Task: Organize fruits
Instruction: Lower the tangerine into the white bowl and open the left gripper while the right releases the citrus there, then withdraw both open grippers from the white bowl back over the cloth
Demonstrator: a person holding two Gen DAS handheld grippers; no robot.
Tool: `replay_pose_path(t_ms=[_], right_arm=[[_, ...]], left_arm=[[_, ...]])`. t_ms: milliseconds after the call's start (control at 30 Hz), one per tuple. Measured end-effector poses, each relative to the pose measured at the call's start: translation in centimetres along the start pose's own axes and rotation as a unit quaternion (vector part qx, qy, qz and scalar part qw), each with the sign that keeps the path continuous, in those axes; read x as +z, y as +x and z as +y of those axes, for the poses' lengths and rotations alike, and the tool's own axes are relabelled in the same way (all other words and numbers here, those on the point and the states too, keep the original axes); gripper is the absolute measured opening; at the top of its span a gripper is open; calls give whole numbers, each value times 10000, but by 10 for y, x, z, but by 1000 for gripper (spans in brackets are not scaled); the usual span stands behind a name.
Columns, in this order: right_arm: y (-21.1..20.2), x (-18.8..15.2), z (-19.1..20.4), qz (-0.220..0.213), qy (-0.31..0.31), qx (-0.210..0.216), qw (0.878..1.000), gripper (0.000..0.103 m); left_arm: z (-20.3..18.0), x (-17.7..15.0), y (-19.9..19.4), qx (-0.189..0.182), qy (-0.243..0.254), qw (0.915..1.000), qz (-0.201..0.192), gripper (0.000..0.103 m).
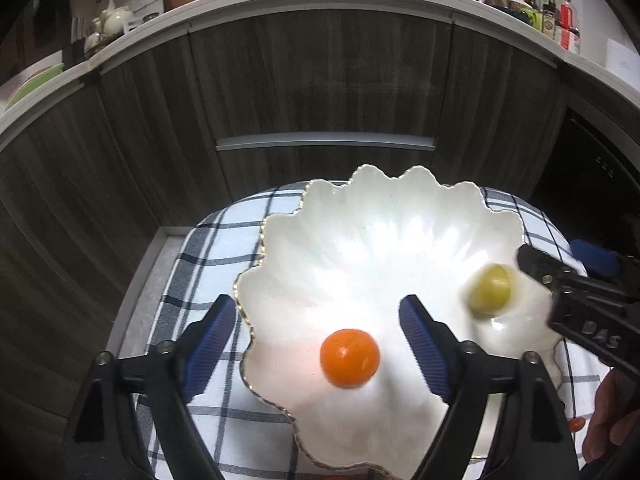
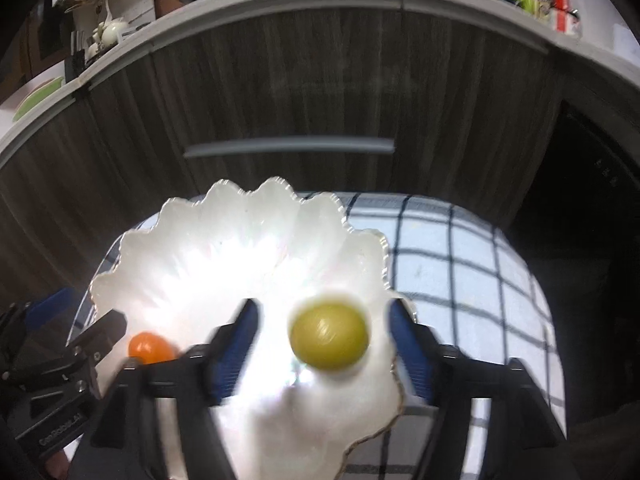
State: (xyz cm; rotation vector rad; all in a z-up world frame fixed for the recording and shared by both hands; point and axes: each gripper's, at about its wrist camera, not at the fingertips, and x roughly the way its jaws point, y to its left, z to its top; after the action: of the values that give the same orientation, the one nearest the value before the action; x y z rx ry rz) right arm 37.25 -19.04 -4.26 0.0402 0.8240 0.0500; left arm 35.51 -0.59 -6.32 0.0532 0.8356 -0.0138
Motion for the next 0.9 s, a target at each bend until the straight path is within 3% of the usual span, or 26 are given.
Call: replay_pose_path(t_ms=[67, 200, 900], right_arm=[[-6, 2, -2, -157, 33, -84, 9998, 88], [-15, 6, 0, -262, 17, -179, 9995, 88], [-52, -4, -9, -483, 161, -321, 9982, 88]], left_arm=[[3, 1, -1, 34, -97, 9999, -1, 91], [6, 1, -4, 96, -157, 9998, -60, 97], [0, -7, -40, 173, -35, 9994, -310, 98]])
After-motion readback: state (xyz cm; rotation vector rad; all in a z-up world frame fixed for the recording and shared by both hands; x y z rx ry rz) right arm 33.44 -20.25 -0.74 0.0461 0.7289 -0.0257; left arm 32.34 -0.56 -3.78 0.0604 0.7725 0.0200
